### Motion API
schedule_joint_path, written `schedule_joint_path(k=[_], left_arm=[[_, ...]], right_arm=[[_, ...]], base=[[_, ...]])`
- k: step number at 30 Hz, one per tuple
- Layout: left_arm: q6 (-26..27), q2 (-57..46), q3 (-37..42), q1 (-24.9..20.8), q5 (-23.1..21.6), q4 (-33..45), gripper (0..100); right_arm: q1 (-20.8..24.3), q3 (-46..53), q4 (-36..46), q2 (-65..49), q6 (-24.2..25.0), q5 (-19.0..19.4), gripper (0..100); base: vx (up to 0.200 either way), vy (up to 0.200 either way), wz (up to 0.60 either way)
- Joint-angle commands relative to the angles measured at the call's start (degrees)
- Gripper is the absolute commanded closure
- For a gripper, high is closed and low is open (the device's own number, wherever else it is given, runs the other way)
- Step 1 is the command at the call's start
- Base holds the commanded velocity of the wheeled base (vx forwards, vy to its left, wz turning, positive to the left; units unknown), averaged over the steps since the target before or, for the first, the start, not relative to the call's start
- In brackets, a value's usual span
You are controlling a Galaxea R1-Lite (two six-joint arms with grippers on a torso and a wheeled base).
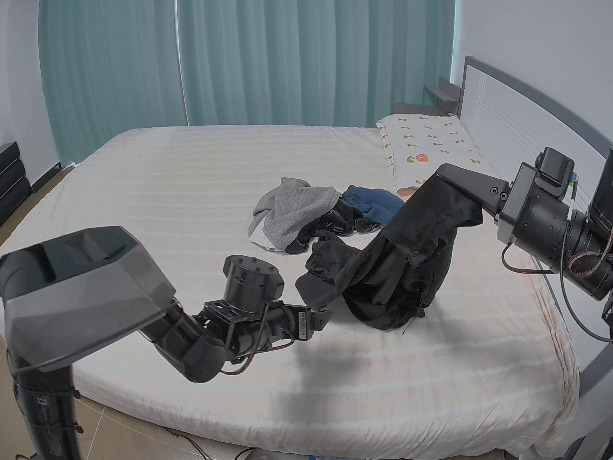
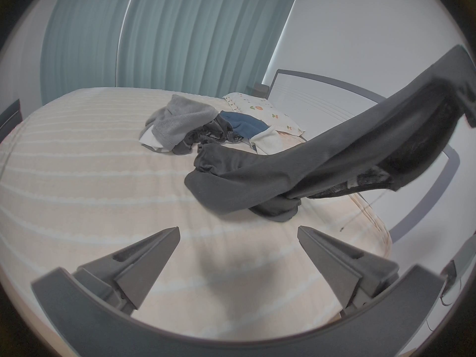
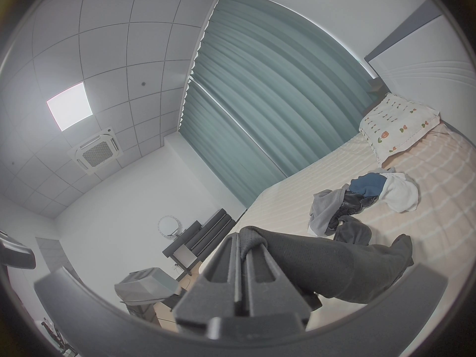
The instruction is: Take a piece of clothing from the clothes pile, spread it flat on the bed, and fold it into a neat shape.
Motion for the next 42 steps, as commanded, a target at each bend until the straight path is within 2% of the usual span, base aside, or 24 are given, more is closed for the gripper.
schedule_joint_path(k=[1,4,12,15,18,19,22,28,30,33,35,42], left_arm=[[-1.5,9.7,-7.8,-1.5,3.1,-0.5,0],[-3.6,13.0,-12.5,-1.1,4.9,-0.4,0],[-4.2,21.6,-21.2,-0.8,5.9,0.0,0],[-5.1,23.8,-24.3,-0.5,7.9,0.1,0],[-8.4,26.3,-29.8,-0.2,10.9,0.3,0],[-8.9,26.5,-30.1,-0.2,11.2,0.4,100],[-11.5,25.6,-29.2,0.0,11.6,1.5,100],[-15.2,14.8,-20.8,1.1,11.6,2.3,100],[-17.1,5.9,-17.3,1.4,11.6,6.4,100],[-22.7,-3.1,-16.6,1.5,11.5,12.5,100],[-25.5,-8.5,-16.6,1.5,11.3,15.8,100],[-26.0,-20.1,-16.4,3.0,11.2,16.9,100]], right_arm=[[0.6,-0.1,0.0,-0.3,0.0,-0.3,100],[0.5,-0.2,-0.2,-0.8,0.0,-0.4,100],[-0.8,-1.6,-0.5,-0.9,0.0,-0.2,100],[-1.3,-1.8,-0.6,-1.0,0.1,-0.2,100],[-2.9,-1.7,-0.6,-1.0,0.3,0.3,100],[-3.2,-1.7,-0.6,-0.9,0.3,0.3,100],[-4.9,-1.5,-0.5,-0.5,0.5,0.4,100],[-6.9,-1.1,-0.2,1.3,0.7,0.5,100],[-7.4,-1.5,-0.5,4.1,0.7,0.3,100],[-7.6,-1.9,-1.0,6.5,0.5,0.3,100],[-8.9,-4.5,-3.1,7.5,0.3,0.4,100],[-13.3,-17.5,-4.7,6.6,0.4,0.2,100]], base=[[0.0,0.0,0.0],[0.0,0.0,0.0],[0.0,0.0,0.0],[0.0,0.0,0.0],[0.0,0.0,0.0],[0.0,0.0,0.0],[0.0,0.0,0.0],[0.0,0.0,0.0],[0.0,0.0,0.0],[0.0,0.0,0.0],[0.0,0.0,0.0],[0.0,0.0,0.0]])
